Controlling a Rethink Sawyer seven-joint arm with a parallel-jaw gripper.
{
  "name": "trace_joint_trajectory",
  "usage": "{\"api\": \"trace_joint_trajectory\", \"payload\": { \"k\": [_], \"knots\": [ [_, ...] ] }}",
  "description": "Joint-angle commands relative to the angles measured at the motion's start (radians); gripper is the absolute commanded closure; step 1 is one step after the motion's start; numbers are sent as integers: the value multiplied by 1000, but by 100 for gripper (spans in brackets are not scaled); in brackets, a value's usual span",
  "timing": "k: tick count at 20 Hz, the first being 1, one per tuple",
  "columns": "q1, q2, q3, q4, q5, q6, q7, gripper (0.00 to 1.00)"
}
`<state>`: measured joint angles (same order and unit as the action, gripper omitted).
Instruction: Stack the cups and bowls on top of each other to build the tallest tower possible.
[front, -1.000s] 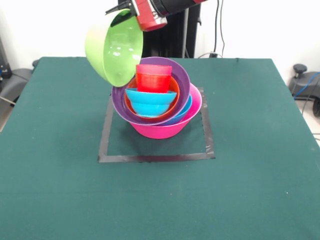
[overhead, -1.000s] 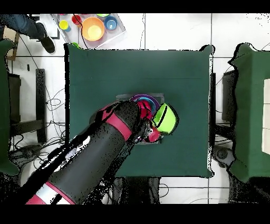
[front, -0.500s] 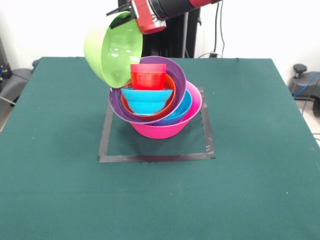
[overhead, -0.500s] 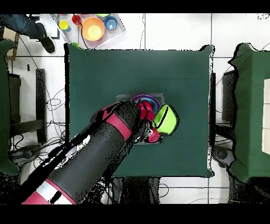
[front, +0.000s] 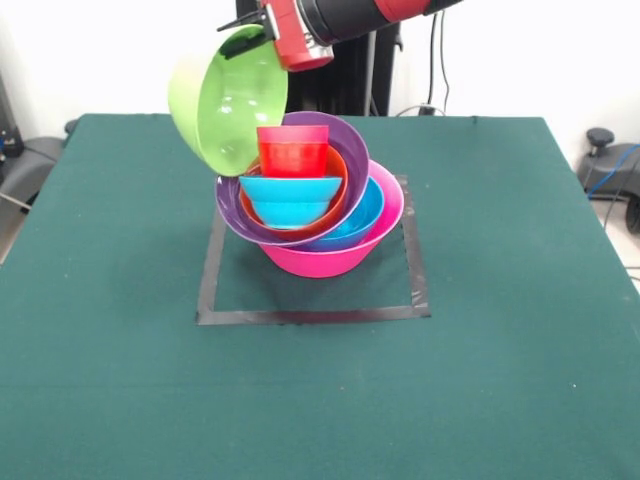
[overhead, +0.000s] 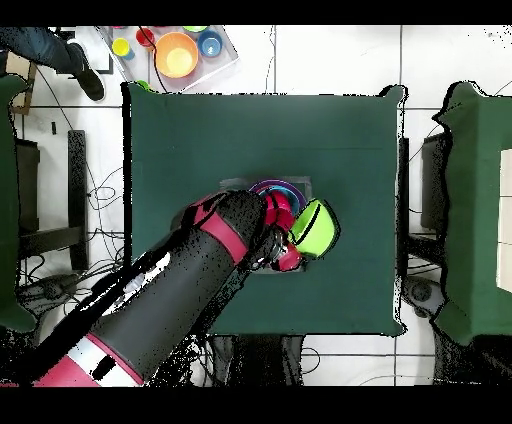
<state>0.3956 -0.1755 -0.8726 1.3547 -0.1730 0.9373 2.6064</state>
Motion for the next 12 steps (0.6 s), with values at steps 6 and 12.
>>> {"api": "trace_joint_trajectory", "payload": {
  "k": [6, 12],
  "knots": [
    [18, 53, 88, -88, 120, 151, 208, 100],
    [29, 68, 67, -123, 108, 219, 170, 0]
  ]
}}
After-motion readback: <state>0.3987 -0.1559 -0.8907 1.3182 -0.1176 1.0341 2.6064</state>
